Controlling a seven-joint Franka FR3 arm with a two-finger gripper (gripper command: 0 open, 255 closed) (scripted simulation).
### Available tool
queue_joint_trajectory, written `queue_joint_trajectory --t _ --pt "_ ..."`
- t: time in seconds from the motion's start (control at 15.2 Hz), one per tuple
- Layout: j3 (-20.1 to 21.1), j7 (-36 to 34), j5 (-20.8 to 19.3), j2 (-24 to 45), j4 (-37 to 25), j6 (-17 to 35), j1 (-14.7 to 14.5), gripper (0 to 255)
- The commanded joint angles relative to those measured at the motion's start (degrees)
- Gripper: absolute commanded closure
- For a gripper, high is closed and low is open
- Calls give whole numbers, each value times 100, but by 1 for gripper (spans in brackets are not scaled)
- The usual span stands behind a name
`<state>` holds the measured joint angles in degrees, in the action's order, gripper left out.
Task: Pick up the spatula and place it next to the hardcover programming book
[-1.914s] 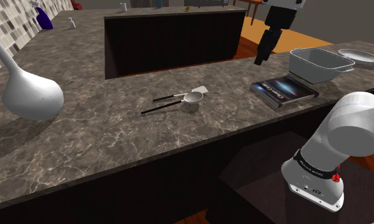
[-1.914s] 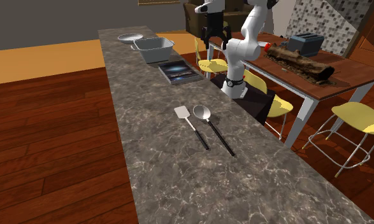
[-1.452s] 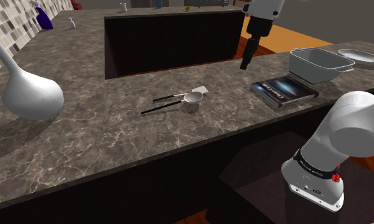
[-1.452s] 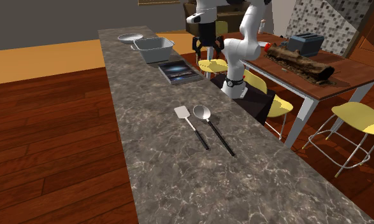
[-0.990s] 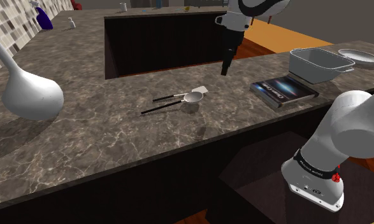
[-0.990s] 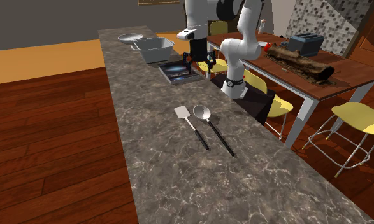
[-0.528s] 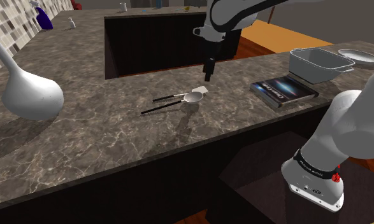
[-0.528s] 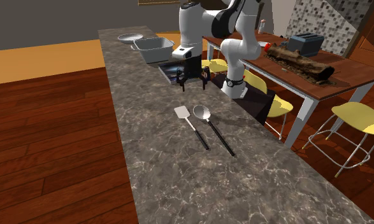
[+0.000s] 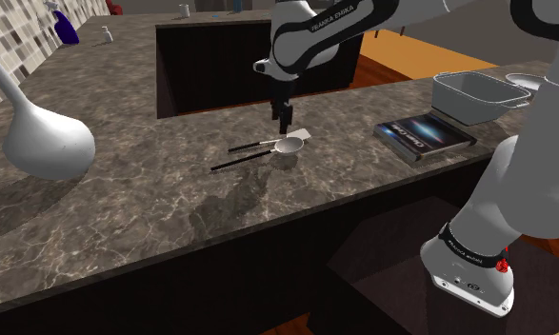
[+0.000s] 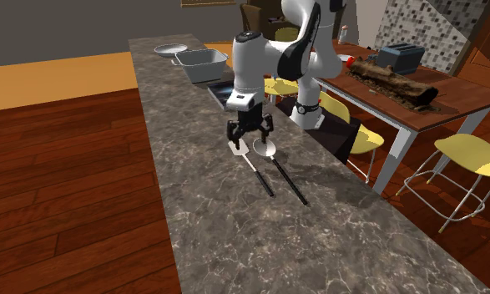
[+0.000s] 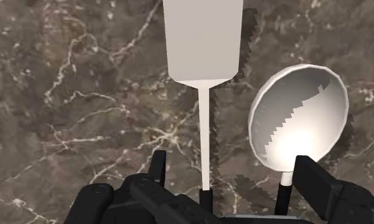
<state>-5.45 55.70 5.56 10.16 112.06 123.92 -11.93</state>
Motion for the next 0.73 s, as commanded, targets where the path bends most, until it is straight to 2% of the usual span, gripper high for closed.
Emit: queue_joint_trajectory --t 0.0,0.66 --pt "91 240 -33 423 -410 40 -60 0" --pt "125 293 15 751 -242 538 -67 0"
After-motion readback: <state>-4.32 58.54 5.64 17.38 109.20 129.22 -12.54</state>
